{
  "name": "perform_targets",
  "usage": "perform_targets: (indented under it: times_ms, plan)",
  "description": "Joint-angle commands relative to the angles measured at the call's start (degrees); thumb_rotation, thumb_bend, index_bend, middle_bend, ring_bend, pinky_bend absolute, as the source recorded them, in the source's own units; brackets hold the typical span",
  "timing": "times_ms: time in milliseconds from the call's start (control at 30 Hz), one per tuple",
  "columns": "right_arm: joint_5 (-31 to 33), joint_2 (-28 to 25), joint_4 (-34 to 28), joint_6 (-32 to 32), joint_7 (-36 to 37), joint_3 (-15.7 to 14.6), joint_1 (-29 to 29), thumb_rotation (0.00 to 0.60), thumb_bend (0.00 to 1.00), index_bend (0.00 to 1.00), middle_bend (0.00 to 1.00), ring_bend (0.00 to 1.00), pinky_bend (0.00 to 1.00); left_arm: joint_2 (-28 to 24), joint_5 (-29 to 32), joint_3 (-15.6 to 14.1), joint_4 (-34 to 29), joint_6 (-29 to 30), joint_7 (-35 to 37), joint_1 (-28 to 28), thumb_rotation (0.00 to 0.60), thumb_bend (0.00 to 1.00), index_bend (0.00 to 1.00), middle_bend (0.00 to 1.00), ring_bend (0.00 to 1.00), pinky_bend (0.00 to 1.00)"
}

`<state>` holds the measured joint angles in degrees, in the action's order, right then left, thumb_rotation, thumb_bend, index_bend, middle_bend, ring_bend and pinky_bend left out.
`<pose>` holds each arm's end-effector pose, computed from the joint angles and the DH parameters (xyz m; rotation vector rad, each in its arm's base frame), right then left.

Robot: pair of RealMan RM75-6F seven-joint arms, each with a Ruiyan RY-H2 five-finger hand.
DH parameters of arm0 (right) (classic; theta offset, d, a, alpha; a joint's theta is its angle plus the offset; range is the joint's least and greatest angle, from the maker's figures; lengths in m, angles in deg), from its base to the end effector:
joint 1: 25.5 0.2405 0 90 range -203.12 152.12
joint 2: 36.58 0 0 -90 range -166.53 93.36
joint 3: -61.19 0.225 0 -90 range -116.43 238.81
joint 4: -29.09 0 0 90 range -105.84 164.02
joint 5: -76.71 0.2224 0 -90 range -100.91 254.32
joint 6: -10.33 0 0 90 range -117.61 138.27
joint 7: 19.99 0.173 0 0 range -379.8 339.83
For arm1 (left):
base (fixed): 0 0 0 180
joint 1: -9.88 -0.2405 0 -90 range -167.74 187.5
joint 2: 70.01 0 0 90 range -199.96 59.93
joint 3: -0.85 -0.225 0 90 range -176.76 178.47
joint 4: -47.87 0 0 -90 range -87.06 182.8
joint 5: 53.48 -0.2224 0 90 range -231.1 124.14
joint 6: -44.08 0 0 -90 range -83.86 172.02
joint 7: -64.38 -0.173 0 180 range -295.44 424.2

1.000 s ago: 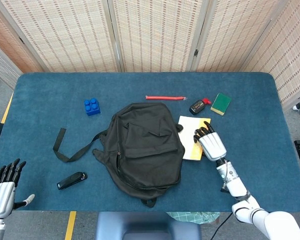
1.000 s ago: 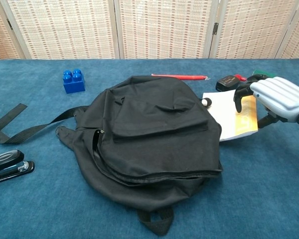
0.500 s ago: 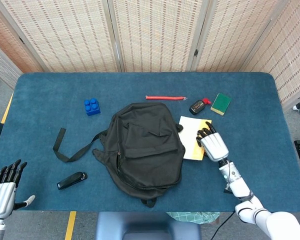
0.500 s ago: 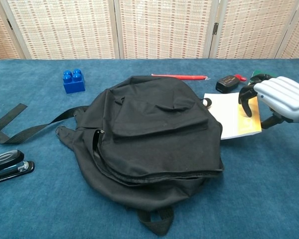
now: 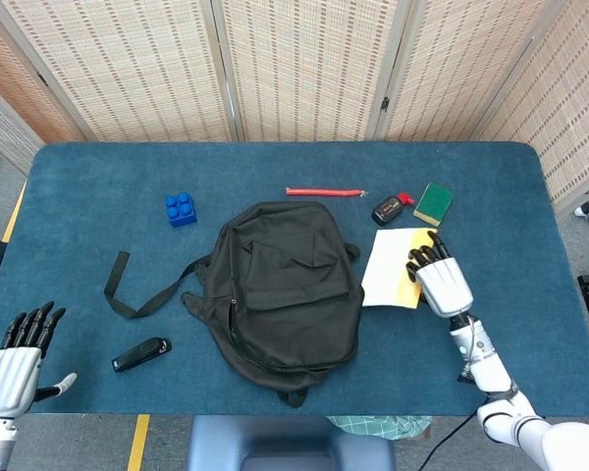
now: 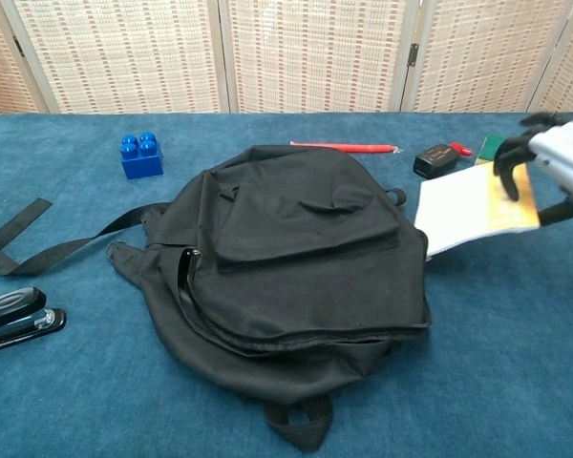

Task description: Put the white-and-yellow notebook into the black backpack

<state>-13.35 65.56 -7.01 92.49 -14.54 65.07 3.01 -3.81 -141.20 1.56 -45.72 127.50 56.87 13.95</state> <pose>-0.2530 -0.3432 0.0212 1.6441 -0.4601 1.0167 -0.2820 0.1952 0.1083 -1.4718 -0.8897 -0.8177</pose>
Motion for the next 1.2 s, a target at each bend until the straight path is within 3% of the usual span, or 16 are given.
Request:
perform_targets:
  times_ms: [33,267,600,833,1200]
  plan:
    - [-0.2,-4.2,-3.9,7.8,-1.8,1.8,-2.3,0.600,0.45,0.70,0.43,0.34,0.12,-0.6,-2.1,0.6,0.5,-1.3,0.2,2.1,0.600,0.20,0.08,0.03,0.04,0.00]
    - [-1.5,-13.3,-16.1,15.9,-7.0,3.9,-4.5,0.600,0.45,0.70,0.43,0.35,0.12,-1.9,-7.5,1.3,0.4,-7.4,3.0,9.3,0.600,0.20,0.09,0.03,0.04,0.00]
    - [-3.5,-23.4,-33.1,20.4,-15.5,5.5,-7.0,0.600,0.45,0.71,0.43,0.35,0.12,0.0,-13.6,1.2,-1.6,-18.5,5.5,20.6,0.600,0.20,0.14,0.04,0.06,0.00]
    - [-4.0,-24.7,-36.1,19.9,-17.1,5.2,-8.2,0.600,0.45,0.71,0.43,0.35,0.12,4.8,-13.9,1.8,-2.7,-26.2,6.1,27.7,0.600,0.20,0.16,0.05,0.06,0.00]
    - [-4.5,-23.6,-34.5,19.2,-15.8,5.3,-9.0,0.600,0.45,0.71,0.43,0.35,0.12,15.7,-4.2,4.7,0.9,-38.0,-2.0,35.7,0.600,0.20,0.18,0.05,0.06,0.00]
